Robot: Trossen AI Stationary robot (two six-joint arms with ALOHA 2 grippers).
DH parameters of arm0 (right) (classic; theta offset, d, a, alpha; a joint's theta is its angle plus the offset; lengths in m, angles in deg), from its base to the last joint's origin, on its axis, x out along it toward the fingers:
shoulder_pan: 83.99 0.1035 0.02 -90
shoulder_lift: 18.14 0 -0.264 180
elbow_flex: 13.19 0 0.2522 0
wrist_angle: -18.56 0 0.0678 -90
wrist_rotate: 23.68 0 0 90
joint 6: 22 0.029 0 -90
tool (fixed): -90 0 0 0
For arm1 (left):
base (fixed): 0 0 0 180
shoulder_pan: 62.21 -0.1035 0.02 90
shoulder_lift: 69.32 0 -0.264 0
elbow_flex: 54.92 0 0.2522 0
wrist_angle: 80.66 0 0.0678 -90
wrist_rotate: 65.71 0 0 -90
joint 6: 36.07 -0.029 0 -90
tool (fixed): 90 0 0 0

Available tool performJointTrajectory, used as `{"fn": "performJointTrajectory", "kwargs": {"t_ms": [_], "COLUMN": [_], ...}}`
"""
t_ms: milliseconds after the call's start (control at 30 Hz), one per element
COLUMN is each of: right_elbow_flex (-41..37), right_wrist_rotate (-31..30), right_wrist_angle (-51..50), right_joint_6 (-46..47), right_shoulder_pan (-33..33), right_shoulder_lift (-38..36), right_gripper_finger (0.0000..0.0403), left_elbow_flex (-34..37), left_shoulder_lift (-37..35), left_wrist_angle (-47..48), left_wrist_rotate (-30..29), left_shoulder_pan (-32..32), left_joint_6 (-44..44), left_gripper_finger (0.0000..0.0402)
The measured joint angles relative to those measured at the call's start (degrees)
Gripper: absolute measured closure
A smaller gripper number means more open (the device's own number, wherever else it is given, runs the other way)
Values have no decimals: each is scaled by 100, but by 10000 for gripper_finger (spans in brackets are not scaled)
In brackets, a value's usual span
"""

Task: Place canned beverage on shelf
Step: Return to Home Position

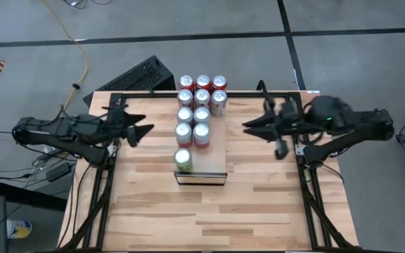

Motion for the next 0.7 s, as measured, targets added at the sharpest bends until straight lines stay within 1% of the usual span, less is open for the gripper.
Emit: {"fn": "performJointTrajectory", "kwargs": {"t_ms": [67, 133, 167, 200, 300, 333, 400, 500, 600, 700], "right_elbow_flex": [3, -1, 1, -2, -5, -5, -5, -6, -7, -5], "right_wrist_rotate": [-2, -1, -2, 2, -40, -94, -126, -159, -145, -143], "right_wrist_angle": [-229, -499, -655, -883, -1212, -1317, -1475, -1679, -1764, -1890], "right_joint_6": [-236, -179, -251, -380, -466, -383, -357, -368, -375, -366], "right_shoulder_pan": [-23, -20, -17, -6, -12, -65, -225, -405, -630, -846], "right_shoulder_lift": [-248, -421, -518, -618, -830, -893, -990, -1129, -1333, -1652], "right_gripper_finger": [340, 340, 340, 340, 340, 340, 340, 340, 340, 340], "left_elbow_flex": [0, 0, 0, 0, 0, 0, 0, 2, 9, 9], "left_shoulder_lift": [-157, -256, -304, -344, -408, -421, -420, -496, -646, -880], "left_wrist_angle": [154, 124, 44, -84, -587, -768, -1061, -1063, -1002, -1006], "left_wrist_rotate": [-111, -83, -69, 37, 901, 1233, 1630, 1856, 1887, 2051], "left_shoulder_pan": [-2, 2, 4, 9, 9, 5, -36, -125, -233, -322], "left_joint_6": [-170, -56, -229, -587, -1957, -2241, -2608, -2760, -2614, -2549], "left_gripper_finger": [38, 38, 38, 38, 38, 38, 38, 38, 38, 38]}}
